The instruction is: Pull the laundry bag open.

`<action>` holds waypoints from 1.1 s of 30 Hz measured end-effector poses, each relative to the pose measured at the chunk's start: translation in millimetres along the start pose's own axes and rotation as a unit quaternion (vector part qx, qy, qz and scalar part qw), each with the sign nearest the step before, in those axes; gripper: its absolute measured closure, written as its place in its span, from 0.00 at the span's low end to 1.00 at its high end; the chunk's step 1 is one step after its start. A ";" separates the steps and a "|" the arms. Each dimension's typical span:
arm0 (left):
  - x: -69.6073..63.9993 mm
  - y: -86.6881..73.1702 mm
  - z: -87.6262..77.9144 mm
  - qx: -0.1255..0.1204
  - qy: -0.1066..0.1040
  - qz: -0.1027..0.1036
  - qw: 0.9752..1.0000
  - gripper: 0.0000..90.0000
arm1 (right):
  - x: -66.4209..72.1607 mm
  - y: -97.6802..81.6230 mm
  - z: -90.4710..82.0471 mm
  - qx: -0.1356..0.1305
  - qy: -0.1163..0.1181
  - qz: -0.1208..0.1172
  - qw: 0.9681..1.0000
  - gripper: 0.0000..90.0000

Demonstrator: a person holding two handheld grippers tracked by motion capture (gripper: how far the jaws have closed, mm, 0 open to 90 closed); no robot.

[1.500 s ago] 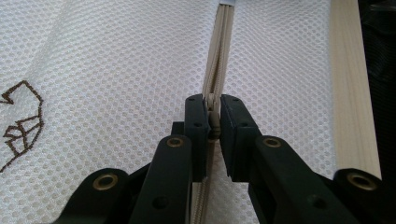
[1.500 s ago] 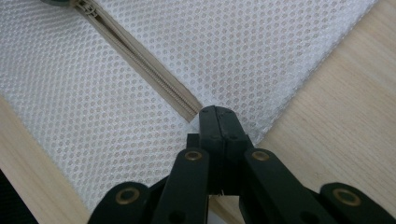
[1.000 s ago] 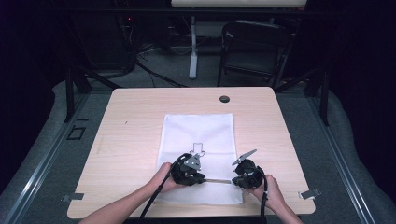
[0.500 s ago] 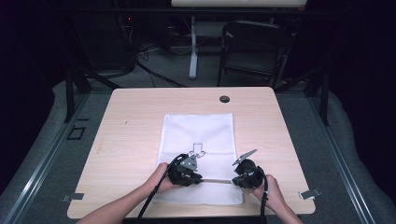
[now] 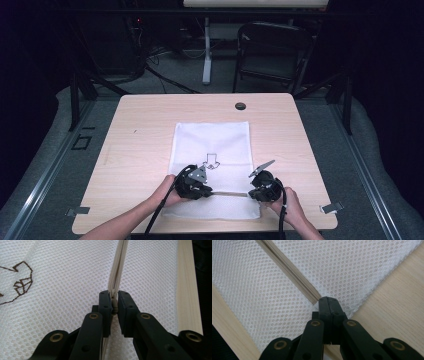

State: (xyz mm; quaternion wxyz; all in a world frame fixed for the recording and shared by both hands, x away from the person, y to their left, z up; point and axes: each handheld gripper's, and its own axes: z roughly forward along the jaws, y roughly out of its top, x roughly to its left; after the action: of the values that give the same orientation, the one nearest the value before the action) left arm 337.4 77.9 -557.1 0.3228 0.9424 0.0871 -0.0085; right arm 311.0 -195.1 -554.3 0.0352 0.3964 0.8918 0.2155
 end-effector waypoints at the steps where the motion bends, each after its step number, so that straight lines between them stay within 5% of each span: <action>1: 0.6 -1.1 -0.6 0.000 -0.002 0.000 1.000 0.91 | 0.0 0.0 0.0 0.000 0.000 0.000 1.000 1.00; 33: 5.2 -29.2 -21.5 0.008 0.010 -0.023 1.000 0.91 | -0.6 0.0 -0.4 0.003 -0.001 -0.002 1.000 1.00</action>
State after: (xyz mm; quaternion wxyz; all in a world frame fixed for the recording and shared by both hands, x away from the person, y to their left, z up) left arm 336.7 114.5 -558.2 0.3137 0.9429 0.1120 -0.0074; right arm 311.3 -195.6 -554.0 0.0358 0.3946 0.8933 0.2121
